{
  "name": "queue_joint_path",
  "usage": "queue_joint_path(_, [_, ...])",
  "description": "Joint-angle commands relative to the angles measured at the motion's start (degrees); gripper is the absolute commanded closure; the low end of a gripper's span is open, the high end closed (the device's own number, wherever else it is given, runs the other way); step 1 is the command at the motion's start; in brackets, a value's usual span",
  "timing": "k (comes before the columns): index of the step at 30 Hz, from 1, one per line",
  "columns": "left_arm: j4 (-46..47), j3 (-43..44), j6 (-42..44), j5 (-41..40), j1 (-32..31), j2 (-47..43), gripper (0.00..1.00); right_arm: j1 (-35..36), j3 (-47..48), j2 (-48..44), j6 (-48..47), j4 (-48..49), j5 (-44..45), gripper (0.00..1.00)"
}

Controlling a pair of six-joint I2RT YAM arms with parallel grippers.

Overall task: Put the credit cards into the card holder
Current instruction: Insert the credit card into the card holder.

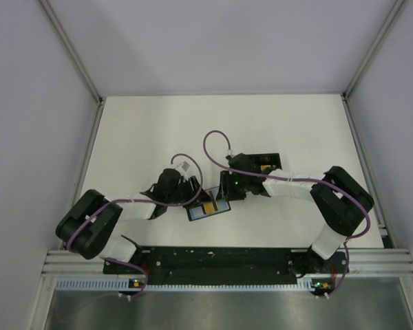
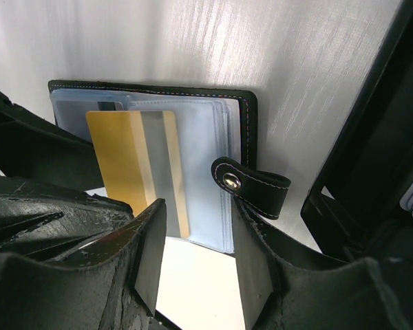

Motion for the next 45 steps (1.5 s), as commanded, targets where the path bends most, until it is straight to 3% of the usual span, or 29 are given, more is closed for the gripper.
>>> queue_joint_path(1, [-11.4, 1.7, 4.7, -3.9, 0.1, -1.4, 0.49, 0.6, 0.5, -1.9, -0.3, -1.5, 2.9, 0.57])
queue_joint_path(14, [-17.2, 4.6, 7.6, -5.4, 0.1, -3.9, 0.42, 0.5, 0.2, -2.5, -0.2, -1.0, 2.3, 0.56])
queue_joint_path(45, [-11.0, 7.2, 3.0, 0.0, -1.3, 5.1, 0.44, 0.5, 0.2, -2.8, 0.0, -1.4, 2.7, 0.56])
